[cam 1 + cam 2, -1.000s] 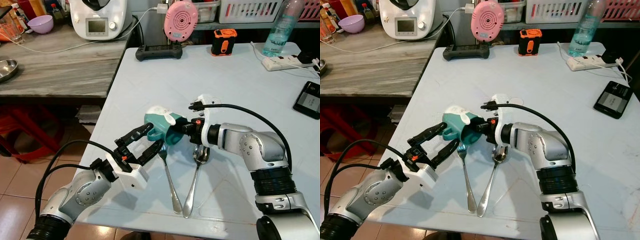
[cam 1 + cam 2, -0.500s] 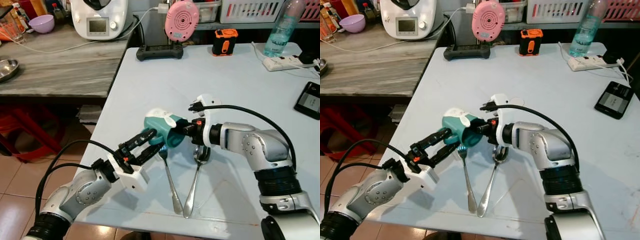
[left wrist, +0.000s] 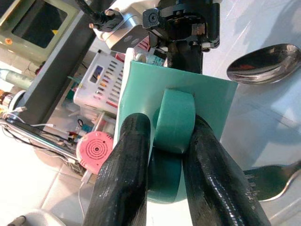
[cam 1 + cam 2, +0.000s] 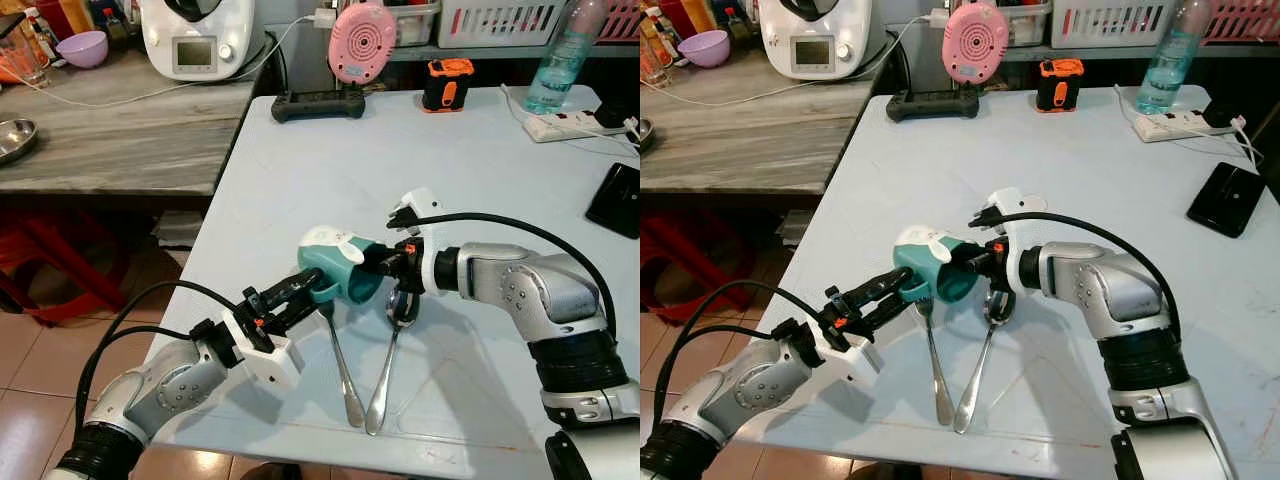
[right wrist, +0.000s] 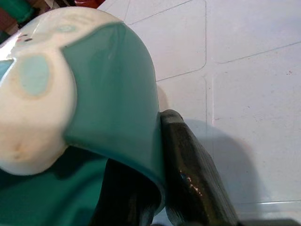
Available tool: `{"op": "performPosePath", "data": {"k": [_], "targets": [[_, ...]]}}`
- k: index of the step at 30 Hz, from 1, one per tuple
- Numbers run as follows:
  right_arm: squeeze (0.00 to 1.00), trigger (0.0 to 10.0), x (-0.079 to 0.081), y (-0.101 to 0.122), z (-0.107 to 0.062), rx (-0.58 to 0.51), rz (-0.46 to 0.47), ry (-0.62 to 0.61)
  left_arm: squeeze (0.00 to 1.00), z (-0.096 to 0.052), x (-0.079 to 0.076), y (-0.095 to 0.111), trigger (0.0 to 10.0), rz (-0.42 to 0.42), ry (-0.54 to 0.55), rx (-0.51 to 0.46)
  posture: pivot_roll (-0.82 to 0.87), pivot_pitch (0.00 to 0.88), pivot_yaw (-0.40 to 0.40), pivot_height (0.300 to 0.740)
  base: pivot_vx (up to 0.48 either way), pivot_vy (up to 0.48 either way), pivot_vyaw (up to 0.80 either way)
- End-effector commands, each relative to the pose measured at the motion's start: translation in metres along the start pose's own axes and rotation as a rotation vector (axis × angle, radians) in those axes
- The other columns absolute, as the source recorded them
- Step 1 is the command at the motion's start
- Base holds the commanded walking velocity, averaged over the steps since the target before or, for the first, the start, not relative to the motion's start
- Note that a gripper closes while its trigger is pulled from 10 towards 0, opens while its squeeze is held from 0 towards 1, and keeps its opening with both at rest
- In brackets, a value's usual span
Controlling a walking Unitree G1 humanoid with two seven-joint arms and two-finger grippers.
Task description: Setting the table
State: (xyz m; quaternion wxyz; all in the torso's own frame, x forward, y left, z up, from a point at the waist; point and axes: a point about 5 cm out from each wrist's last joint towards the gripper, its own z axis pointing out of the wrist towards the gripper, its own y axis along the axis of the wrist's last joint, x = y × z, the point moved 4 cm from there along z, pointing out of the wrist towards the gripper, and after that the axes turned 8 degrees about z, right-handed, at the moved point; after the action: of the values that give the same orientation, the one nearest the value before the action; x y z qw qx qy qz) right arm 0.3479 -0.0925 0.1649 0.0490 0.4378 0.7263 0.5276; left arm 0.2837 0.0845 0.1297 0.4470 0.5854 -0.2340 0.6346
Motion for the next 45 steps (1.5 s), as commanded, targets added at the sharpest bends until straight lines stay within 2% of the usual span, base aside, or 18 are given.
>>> {"op": "performPosePath", "data": {"k": [1, 2, 3, 4, 7, 8, 20, 24, 32, 45], "targets": [[0.0, 2.6, 0.005, 0.009, 0.002, -0.046, -0.03, 0.017, 0.0, -0.005, 0.003, -0.007, 0.0, -0.003, 0.009, 0.029, -0.12, 0.121, 0.088, 0.74, 0.0, 0.0, 0.0], [0.0, 2.6, 0.005, 0.009, 0.002, -0.046, -0.03, 0.017, 0.0, -0.005, 0.003, -0.007, 0.0, -0.003, 0.009, 0.029, -0.12, 0.121, 0.088, 0.74, 0.0, 0.0, 0.0], [0.0, 9.6, 0.005, 0.01, 0.003, -0.061, -0.04, 0.01, 0.0, -0.005, 0.003, -0.007, 0.0, -0.004, 0.009, 0.03, -0.12, 0.121, 0.088, 0.74, 0.0, 0.0, 0.0], [0.0, 10.0, 0.005, 0.012, 0.004, -0.075, -0.053, 0.006, 0.0, -0.005, 0.003, -0.007, 0.0, -0.006, 0.01, 0.03, -0.12, 0.121, 0.088, 0.74, 0.0, 0.0, 0.0], [0.0, 10.0, 0.0, 0.018, 0.005, -0.136, -0.041, -0.036, 0.0, -0.005, 0.002, -0.006, 0.0, -0.009, 0.009, 0.029, -0.12, 0.121, 0.088, 0.74, 0.0, 0.0, 0.0], [1.0, 10.0, -0.001, 0.019, 0.005, -0.146, -0.03, -0.037, 0.0, -0.005, 0.002, -0.006, 0.0, -0.009, 0.009, 0.029, -0.12, 0.121, 0.088, 0.74, 0.0, 0.0, 0.0], [1.0, 10.0, 0.003, 0.031, 0.001, -0.203, -0.032, -0.027, 0.0, -0.004, 0.002, -0.007, 0.0, -0.015, 0.011, 0.033, -0.12, 0.121, 0.088, 0.74, 0.0, 0.0, 0.0], [1.0, 10.0, 0.007, 0.033, -0.002, -0.216, -0.046, -0.002, 0.0, -0.004, 0.001, -0.007, 0.0, -0.018, 0.012, 0.035, -0.12, 0.121, 0.088, 0.74, 0.0, 0.0, 0.0], [1.0, 10.0, 0.019, 0.051, -0.013, -0.316, -0.07, 0.065, 0.0, -0.003, 0.001, -0.009, 0.0, -0.021, 0.015, 0.049, -0.12, 0.124, 0.092, 0.74, 0.0, 0.0, 0.0], [1.0, 10.0, 0.042, 0.033, -0.016, -0.304, -0.053, 0.149, 0.0, 0.002, -0.001, -0.016, 0.2, -0.042, 0.025, 0.102, -0.13, 0.125, 0.094, 0.74, 0.0, 0.0, 0.0]]}}
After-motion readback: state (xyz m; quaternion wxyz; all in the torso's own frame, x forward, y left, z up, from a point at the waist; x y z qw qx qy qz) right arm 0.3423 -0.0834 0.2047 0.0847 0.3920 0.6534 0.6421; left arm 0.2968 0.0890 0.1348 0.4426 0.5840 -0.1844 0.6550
